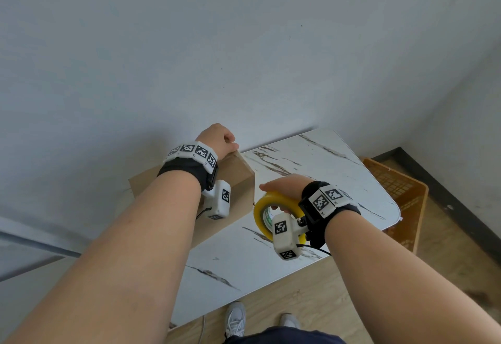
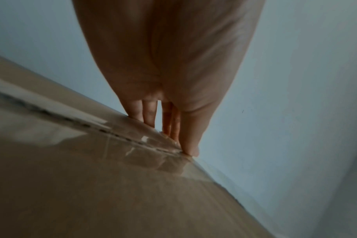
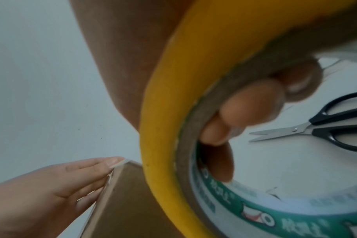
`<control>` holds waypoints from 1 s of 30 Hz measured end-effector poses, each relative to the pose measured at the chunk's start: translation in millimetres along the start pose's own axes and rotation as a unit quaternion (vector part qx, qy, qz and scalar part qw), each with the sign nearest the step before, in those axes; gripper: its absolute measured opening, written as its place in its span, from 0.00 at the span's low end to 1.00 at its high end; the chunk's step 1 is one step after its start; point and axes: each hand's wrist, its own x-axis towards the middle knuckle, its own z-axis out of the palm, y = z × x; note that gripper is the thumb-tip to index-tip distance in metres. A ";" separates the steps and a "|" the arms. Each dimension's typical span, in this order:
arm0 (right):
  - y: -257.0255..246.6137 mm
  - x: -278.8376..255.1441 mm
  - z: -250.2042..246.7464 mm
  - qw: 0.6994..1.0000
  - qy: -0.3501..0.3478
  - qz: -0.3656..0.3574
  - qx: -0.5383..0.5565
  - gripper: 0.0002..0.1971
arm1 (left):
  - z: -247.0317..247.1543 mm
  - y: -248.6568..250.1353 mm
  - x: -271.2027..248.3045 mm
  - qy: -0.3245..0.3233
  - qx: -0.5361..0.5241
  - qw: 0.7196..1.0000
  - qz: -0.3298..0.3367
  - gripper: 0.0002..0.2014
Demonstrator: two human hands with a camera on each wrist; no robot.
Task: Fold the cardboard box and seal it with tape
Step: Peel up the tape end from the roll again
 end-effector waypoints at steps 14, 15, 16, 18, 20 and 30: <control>-17.4 3.8 0.0 0.997 0.063 -0.038 0.007 0.32 | 0.0 -1.1 -9.6 -0.116 0.097 0.988 0.010 0.30; -18.5 3.5 -0.5 0.997 0.071 -0.038 0.007 0.31 | -0.3 -1.5 -10.0 -0.121 0.105 0.987 0.010 0.32; -19.8 3.6 -1.2 0.996 0.080 -0.040 0.004 0.30 | -0.3 -2.2 -10.1 -0.126 0.113 0.986 0.010 0.33; -22.1 5.3 -2.7 0.994 0.098 -0.055 -0.017 0.29 | 1.3 -4.4 -9.1 -0.132 0.141 0.981 0.011 0.36; -22.5 7.8 -2.8 0.991 0.111 -0.065 -0.032 0.29 | 4.3 -6.6 -6.7 -0.132 0.192 0.973 0.013 0.38; -15.6 5.5 -0.2 0.991 0.110 -0.069 -0.030 0.33 | -2.1 1.5 -12.1 -0.012 0.097 0.994 0.047 0.14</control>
